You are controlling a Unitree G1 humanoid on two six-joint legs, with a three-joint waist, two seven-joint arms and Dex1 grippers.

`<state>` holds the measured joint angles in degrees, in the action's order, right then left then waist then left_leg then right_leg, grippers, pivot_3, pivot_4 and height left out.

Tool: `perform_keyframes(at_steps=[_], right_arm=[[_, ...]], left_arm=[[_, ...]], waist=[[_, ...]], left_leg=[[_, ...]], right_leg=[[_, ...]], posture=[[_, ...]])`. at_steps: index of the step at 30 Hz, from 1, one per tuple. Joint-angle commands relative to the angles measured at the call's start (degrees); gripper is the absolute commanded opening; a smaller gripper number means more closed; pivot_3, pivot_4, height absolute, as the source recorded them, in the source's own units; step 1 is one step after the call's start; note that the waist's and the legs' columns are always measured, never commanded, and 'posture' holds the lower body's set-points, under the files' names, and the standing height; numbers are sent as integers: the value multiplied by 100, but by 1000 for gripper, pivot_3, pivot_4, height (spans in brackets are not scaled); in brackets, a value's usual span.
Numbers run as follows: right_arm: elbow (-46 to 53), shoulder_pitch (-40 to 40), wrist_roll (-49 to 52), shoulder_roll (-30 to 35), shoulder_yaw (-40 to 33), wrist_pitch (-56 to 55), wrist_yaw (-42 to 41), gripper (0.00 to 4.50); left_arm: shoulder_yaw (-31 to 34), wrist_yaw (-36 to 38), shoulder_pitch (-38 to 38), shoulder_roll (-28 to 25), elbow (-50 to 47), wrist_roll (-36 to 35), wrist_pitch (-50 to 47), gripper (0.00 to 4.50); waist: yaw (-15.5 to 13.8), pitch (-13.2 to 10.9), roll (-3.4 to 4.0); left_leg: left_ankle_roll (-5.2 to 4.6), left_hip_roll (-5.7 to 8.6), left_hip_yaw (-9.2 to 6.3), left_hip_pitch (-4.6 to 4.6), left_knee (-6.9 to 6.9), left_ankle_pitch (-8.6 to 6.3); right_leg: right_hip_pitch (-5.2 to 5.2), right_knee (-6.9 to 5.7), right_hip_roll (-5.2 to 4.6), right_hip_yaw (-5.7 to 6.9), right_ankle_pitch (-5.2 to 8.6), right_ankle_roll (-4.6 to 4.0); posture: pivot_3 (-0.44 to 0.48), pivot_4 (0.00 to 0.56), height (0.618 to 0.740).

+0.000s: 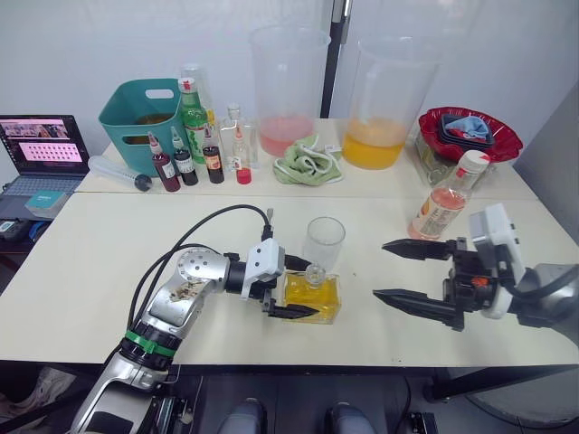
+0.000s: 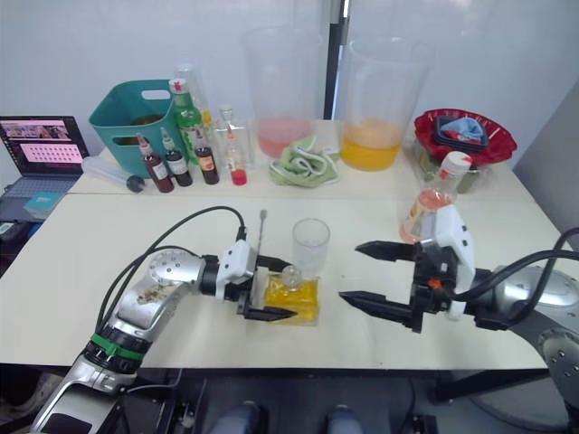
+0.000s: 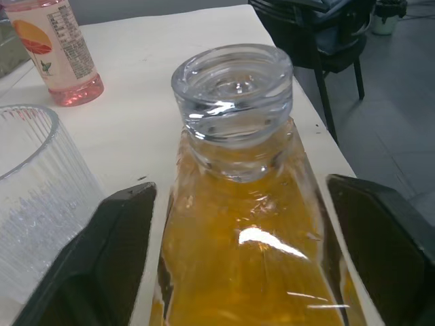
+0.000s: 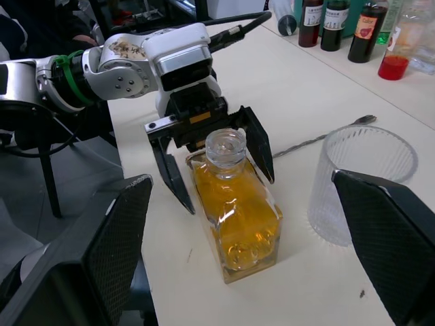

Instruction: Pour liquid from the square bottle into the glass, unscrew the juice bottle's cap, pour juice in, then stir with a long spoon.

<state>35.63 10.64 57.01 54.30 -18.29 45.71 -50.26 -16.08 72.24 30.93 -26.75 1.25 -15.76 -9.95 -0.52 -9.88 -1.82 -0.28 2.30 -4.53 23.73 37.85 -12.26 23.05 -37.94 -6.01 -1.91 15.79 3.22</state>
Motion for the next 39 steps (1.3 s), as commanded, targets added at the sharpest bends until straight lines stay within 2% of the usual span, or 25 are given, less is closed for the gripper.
perform_keyframes(at_steps=[1, 6, 11, 20, 23, 31, 35, 39], right_arm=[[152, 238, -113, 14, 167, -43, 214, 4500], [198, 603, -466, -111, 775, -92, 506, 4500], [121, 1108, -980, -560, 1646, -65, 811, 4500], [-108, 1652, -1853, -1171, 2646, -90, 973, 4500], [-225, 1715, -1966, -1256, 2730, -12, 974, 3705], [-306, 1666, -1898, -1450, 2683, -99, 684, 1082], [-195, 1593, -1876, -1458, 2585, -256, 486, 1083], [-140, 1589, -2306, -1296, 2695, -794, 156, 1083]], left_arm=[[-64, 168, 60, -109, 74, 125, 257, 2774], [-20, 69, 84, -68, 129, 127, 318, 2776], [-3, -50, 82, -3, 125, 133, 301, 2776], [5, -60, -62, 8, -78, 34, 269, 2776], [-8, -78, -81, -1, -110, 35, 246, 2776], [-56, -80, -19, 22, 26, 87, 294, 2776], [-103, -56, -48, 20, 14, 97, 261, 2776], [-192, 17, -81, 47, 160, 139, 281, 2775]], waist=[[1, 0, 0], [6, 0, 0], [13, 1, 1], [11, 2, 3], [5, 2, 4], [11, 3, 4], [7, 2, 4], [3, 2, 4]], left_leg=[[0, 0, 0, 0, 0, 0], [0, 0, -1, -1, 0, 0], [0, -1, -1, -2, 0, 0], [0, 1, -3, -3, 1, 0], [0, 3, -4, -3, 1, 0], [0, 2, -3, -3, 1, 0], [0, 3, -4, -4, 1, 0], [0, 5, -3, -3, 1, 0]], right_leg=[[0, 0, 0, 0, 0, 0], [0, 0, 0, 0, 0, 0], [0, -1, 3, -1, 0, 0], [1, -6, 2, -2, 0, 0], [1, -6, 1, -2, 0, 0], [2, -6, 1, -2, 0, 0], [2, -8, 2, -2, 0, 0], [2, -7, 1, -2, 0, 0]], posture=[[0, 150, 740], [0, 150, 740], [0, 150, 740], [0, 150, 740], [0, 150, 740], [0, 150, 740], [0, 150, 740], [0, 150, 740]])
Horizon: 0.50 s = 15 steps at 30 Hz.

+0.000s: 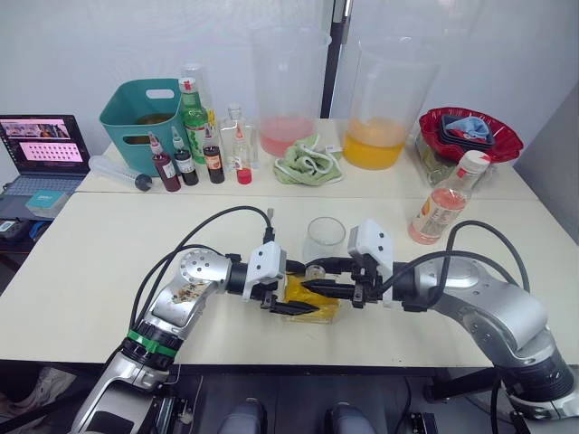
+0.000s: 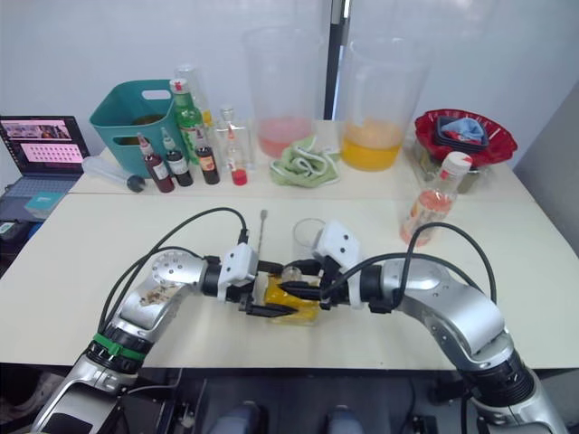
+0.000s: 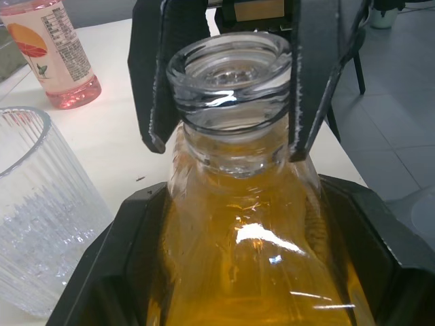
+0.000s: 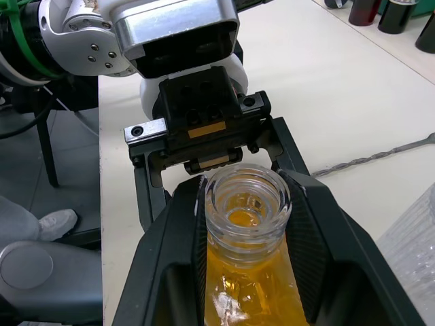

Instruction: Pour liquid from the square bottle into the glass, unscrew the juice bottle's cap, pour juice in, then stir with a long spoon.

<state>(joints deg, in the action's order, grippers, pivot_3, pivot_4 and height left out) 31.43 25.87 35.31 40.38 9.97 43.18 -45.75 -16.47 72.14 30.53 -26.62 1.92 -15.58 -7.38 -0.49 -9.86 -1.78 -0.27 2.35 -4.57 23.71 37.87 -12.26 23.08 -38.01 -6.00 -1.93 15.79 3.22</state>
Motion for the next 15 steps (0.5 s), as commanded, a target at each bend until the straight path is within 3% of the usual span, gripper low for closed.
perform_keyframes(at_steps=[1, 9, 15], right_arm=[[267, 62, -106, 89, -176, -536, -323, 1083], [429, 195, 353, 207, -697, -359, -497, 1083], [377, 100, 1144, 461, -1678, 109, -297, 1083]], left_arm=[[-167, 14, -36, 46, 142, 153, 44, 2775], [-302, 126, -155, -9, 367, 246, 81, 2775], [-276, 93, -121, 21, 390, 201, 82, 2775]], waist=[[0, 0, 0], [2, 1, 2], [-7, 3, 4]], left_leg=[[0, 0, 0, 0, 0, 0], [-6, -1, -1, -31, -1, -4], [-18, -9, -2, -75, -8, -12]], right_leg=[[0, 0, 0, 0, 0, 0], [-31, 5, 0, 0, 0, 0], [-85, 38, 7, 2, 1, 1]], posture=[[0, 150, 740], [0, 150, 740], [0, 150, 740]])
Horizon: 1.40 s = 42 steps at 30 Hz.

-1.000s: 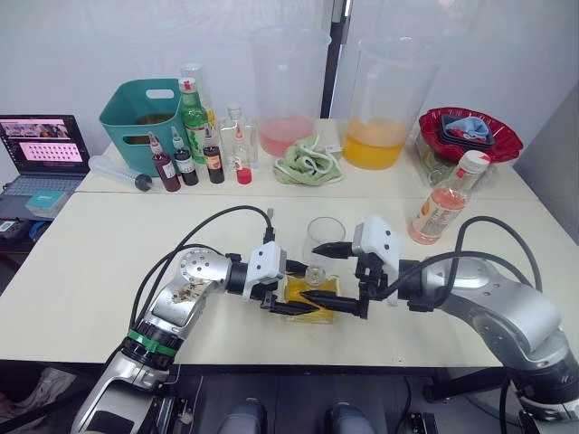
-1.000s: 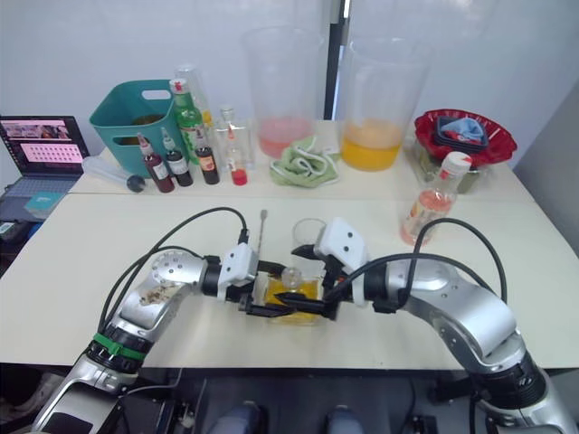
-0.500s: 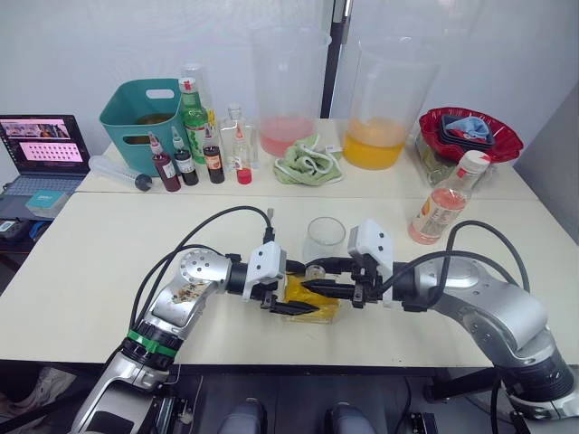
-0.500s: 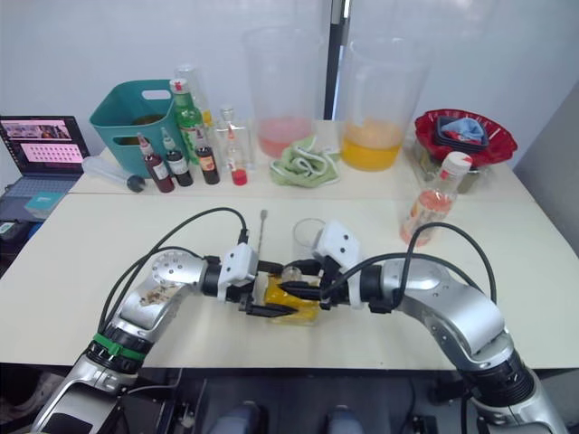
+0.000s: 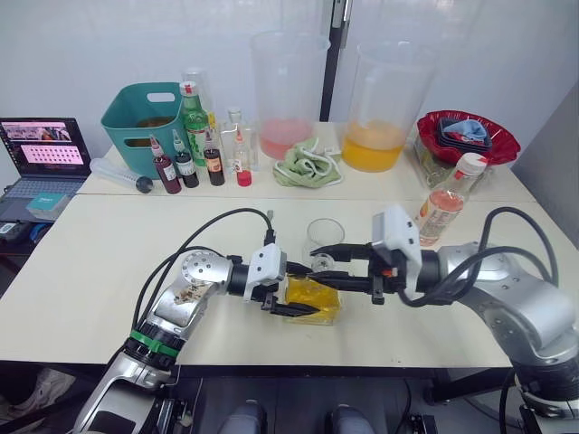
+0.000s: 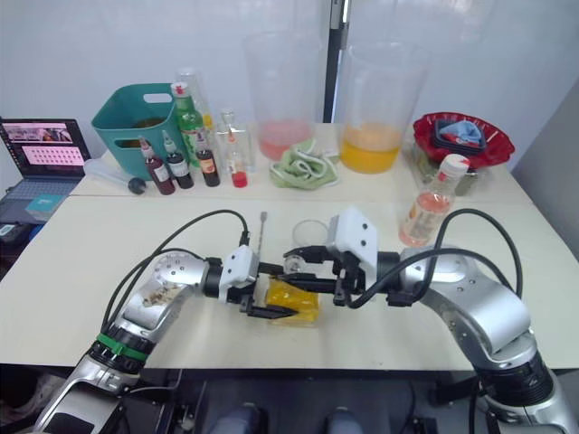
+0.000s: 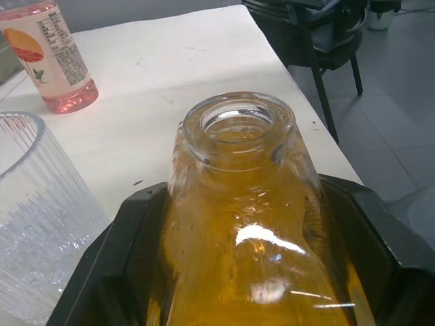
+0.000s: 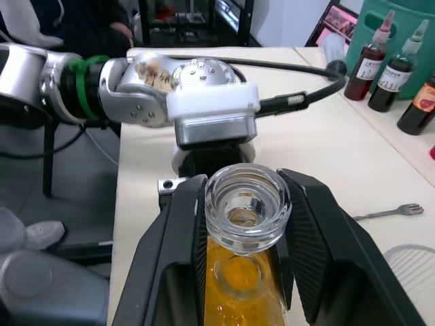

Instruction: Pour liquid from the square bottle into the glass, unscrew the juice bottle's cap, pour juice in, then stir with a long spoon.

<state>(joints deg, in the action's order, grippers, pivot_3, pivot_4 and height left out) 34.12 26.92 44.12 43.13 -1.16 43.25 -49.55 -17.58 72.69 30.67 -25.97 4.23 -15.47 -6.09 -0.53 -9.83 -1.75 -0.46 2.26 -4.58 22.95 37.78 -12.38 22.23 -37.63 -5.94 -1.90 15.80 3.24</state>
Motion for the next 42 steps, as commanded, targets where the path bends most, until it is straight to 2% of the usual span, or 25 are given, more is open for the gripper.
perform_keyframes(at_steps=[1, 6, 8, 10, 17, 21, 34, 38, 40, 42], right_arm=[[-48, -132, 202, 293, -822, 50, 91, 1083], [-1247, -1073, -526, 818, -2089, -722, -151, 1083], [-1941, -1629, -746, 813, -2689, -1124, -286, 1083], [-2479, -2002, -935, 703, -2985, -1516, -343, 1083], [-4161, -2077, -1895, 162, -2900, -2648, 516, 1083], [-4778, -1972, -2228, -134, -2860, -3011, 1059, 1083], [-5653, -1635, -2290, -590, -2800, -3298, 1658, 1083], [-5822, -1526, -2218, -605, -2820, -3312, 1668, 1083], [-5790, -1520, -2170, -592, -2840, -3308, 1647, 2137], [-5700, -1550, -2156, -534, -2855, -3322, 1631, 2820]], left_arm=[[-142, 41, -143, -28, 146, 148, -51, 2775], [13, 67, -231, 62, 36, -110, -105, 2775], [86, 50, -257, 100, -27, -186, -130, 2775], [126, 30, -257, 140, -53, -226, -157, 2775], [79, -16, -200, 218, -52, -107, -256, 2775], [42, -29, -244, 177, -192, -50, -315, 2775], [-11, -192, -315, 101, -421, 69, -387, 2775], [-23, -256, -294, 45, -518, -29, -873, 2775], [-4, -269, -296, 57, -541, -62, -930, 2775], [-6, -226, -290, 52, -554, -83, -928, 2775]], waist=[[-5, 1, 1], [-23, 2, 2], [-23, 7, 11], [-15, 12, 20], [29, 26, 47], [21, 28, 52], [12, 28, 59], [37, 28, 59], [41, 28, 59], [41, 28, 59]], left_leg=[[0, 0, 0, -1, 0, 0], [-2, 3, 5, 5, 0, -1], [-10, 2, 9, 3, 0, -6], [-16, 2, 11, 2, -1, -10], [-21, 2, 35, -10, -1, -13], [-21, 5, 35, -9, 0, -13], [-22, 6, 35, -8, -1, -14], [-23, 5, 35, -8, -1, -14], [-23, 4, 35, -8, -2, -14], [-23, 4, 34, -8, -2, -14]], right_leg=[[0, -1, 0, 0, 0, 0], [-1, 4, -4, 0, 0, 1], [2, 2, -4, -6, 0, 1], [0, 1, -4, -5, 0, 1], [-2, 4, -4, -38, 4, 8], [-3, 3, -7, -42, 4, 11], [-3, 6, -7, -44, 3, 13], [-3, 7, -7, -44, 4, 13], [-3, 7, -6, -44, 3, 13], [-3, 6, -6, -43, 4, 13]], posture=[[0, 150, 740], [0, 150, 740], [0, 150, 740], [0, 150, 740], [0, 150, 740], [0, 150, 740], [0, 150, 740], [0, 150, 740], [0, 150, 740], [0, 150, 740]])
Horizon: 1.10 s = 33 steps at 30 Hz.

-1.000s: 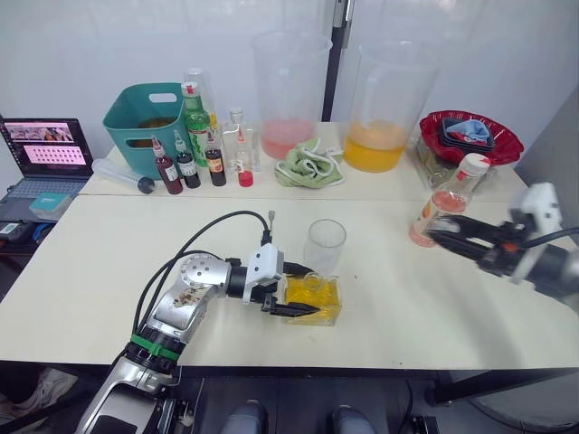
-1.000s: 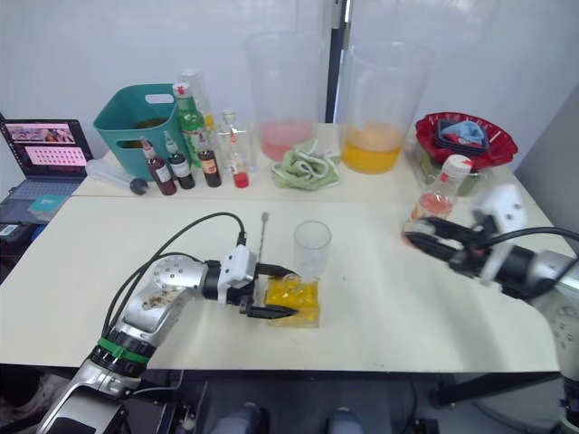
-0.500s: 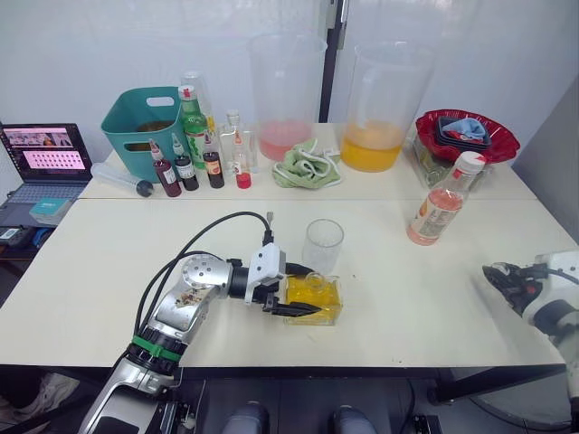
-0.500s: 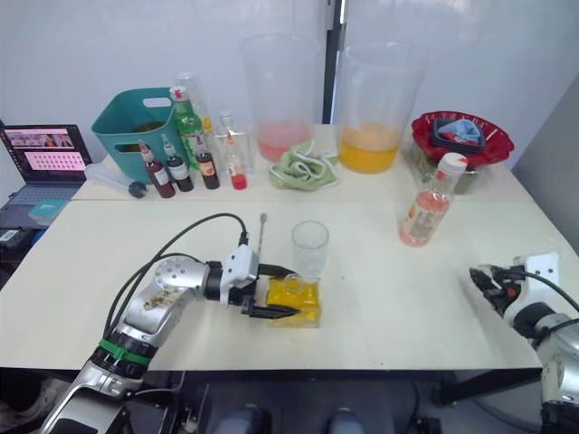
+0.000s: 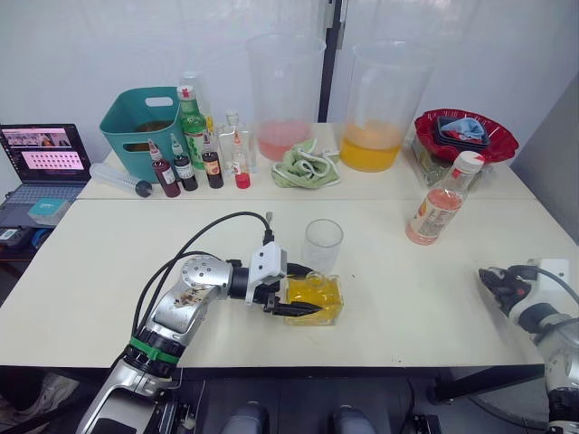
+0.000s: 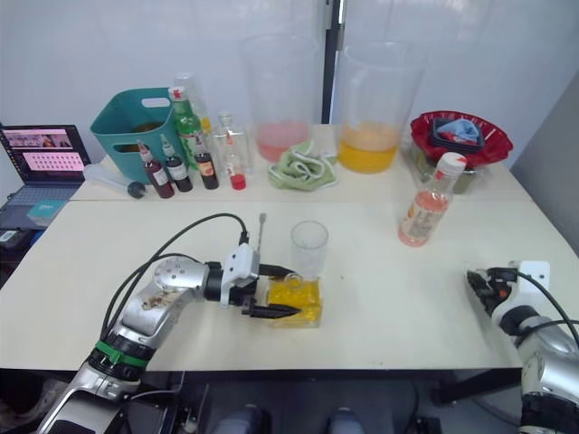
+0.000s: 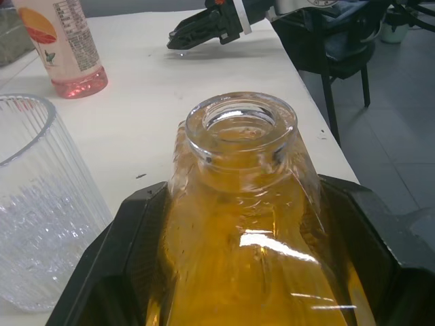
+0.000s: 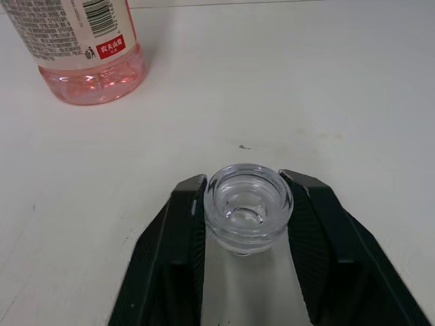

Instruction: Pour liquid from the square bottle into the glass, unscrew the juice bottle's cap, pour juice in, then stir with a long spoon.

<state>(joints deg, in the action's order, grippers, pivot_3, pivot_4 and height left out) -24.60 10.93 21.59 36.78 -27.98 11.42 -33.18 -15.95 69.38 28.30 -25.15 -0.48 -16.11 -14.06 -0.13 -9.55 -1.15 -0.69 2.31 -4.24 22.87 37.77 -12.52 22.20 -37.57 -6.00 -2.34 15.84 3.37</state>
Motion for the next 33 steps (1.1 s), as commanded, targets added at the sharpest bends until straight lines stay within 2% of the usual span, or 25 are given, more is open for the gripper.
perform_keyframes(at_steps=[1, 5, 6, 14, 18, 23, 28, 30, 33], right_arm=[[231, 33, 91, 140, -185, -141, -2, 3140], [703, -85, 264, 340, -349, 56, -141, 4428], [891, -155, 344, 428, -411, 155, -205, 4473], [2453, -870, 1276, 1344, -791, 1619, -1118, 4473], [3526, -1368, 2048, 1979, -1117, 2508, -1984, 4473], [4534, -1666, 2972, 2302, -1449, 3355, -2457, 4473], [5165, -1561, 3785, 2375, -1219, 3965, -2552, 4473], [5219, -1393, 3930, 2394, -927, 4118, -2455, 4473], [5223, -1161, 4053, 2310, -552, 4176, -2395, 4473]], left_arm=[[-172, 123, -50, -34, -90, -22, -127, 2775], [-176, 92, -49, -32, -161, -31, -196, 2775], [-173, 85, -55, -34, -198, -51, -246, 2775], [-114, 142, -96, -112, -511, -232, -552, 2775], [29, 197, -107, -228, -722, -500, -789, 2775], [222, 131, -162, -396, -1071, -827, -1176, 2775], [505, -46, -245, -632, -1679, -1276, -1799, 2775], [876, -164, -286, -750, -1992, -1850, -2346, 2775], [1290, -322, -270, -1011, -2217, -2221, -2754, 2775]], waist=[[1, 0, 0], [0, -1, 4], [-1, -1, 4], [32, -1, 5], [36, -4, 10], [42, -9, 2], [32, -11, 1], [38, -16, -3], [41, -23, -8]], left_leg=[[0, 0, 0, 0, 0, 0], [0, 0, 0, 1, 0, 0], [0, 1, 0, 1, 0, 0], [-9, -4, -1, 5, -2, -6], [-10, -5, -2, 10, -3, -6], [-10, -25, -7, 28, -1, -7], [-10, -26, -7, 35, 0, -7], [-10, -26, -7, 36, 0, -7], [-10, -30, -8, 38, 2, -7]], right_leg=[[0, 0, 0, 0, 0, 0], [0, 1, 0, 0, 0, 0], [0, 1, 0, -1, 0, 0], [0, 8, 2, 0, 1, 1], [1, 15, 3, 1, 2, 3], [1, 48, 24, 2, 2, 3], [5, 51, 25, 1, 2, 3], [6, 51, 24, 0, 2, 3], [10, 51, 27, 1, 2, 3]], posture=[[0, 150, 740], [0, 150, 740], [0, 150, 740], [0, 150, 740], [0, 150, 740], [0, 150, 740], [0, 150, 740], [0, 150, 740], [0, 150, 740]])
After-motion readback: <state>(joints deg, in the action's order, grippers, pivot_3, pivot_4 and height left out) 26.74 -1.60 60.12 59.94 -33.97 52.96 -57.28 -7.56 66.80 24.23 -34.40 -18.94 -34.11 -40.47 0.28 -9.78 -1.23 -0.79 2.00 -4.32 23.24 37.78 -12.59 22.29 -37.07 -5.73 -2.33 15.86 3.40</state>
